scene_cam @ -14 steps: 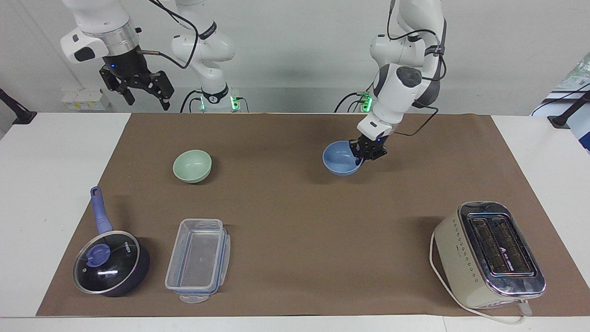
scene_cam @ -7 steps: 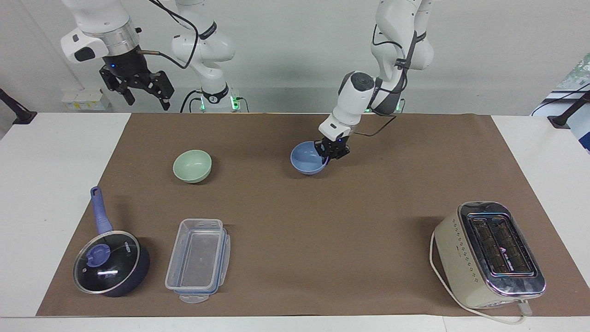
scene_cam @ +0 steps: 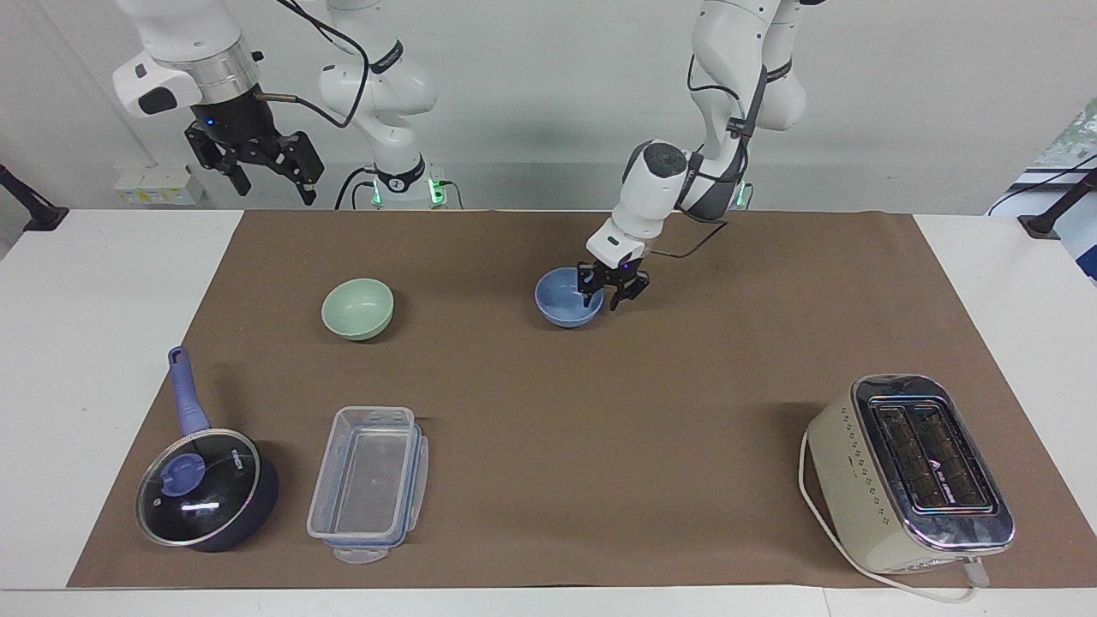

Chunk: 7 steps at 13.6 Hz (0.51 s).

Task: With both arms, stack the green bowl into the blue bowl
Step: 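Grasp the blue bowl rim and slide it toward the table center, then release the blue bowl and withdraw the left gripper to rest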

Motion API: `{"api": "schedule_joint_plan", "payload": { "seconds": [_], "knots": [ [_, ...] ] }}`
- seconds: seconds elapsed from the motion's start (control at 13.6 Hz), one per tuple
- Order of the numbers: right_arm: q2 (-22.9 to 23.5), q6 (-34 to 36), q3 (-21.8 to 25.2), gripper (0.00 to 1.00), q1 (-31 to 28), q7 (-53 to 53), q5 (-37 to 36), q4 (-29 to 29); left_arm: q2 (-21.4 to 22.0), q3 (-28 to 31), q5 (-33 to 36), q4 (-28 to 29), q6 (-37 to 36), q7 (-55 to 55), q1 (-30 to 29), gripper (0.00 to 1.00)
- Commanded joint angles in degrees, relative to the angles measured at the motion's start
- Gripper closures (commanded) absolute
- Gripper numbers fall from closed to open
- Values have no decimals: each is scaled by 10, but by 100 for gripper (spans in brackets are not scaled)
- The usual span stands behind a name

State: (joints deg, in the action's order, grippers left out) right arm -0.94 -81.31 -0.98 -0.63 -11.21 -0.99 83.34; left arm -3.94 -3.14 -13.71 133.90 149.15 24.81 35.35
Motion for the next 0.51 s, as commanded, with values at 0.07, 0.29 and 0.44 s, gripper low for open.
{"api": "schedule_joint_plan", "payload": {
  "seconds": [0.07,0.29,0.44],
  "knots": [
    [-10,-8,-3,0,-9,9,12,12,27,2,-5,-49,-115,-8,-59,0],
    [-12,-30,-3,0,-9,16,13,23,19,2,8,-124,-234,-9,-131,0],
    [-15,-40,-3,0,-10,16,19,35,24,0,35,-139,-243,-22,-183,0]
  ]
}}
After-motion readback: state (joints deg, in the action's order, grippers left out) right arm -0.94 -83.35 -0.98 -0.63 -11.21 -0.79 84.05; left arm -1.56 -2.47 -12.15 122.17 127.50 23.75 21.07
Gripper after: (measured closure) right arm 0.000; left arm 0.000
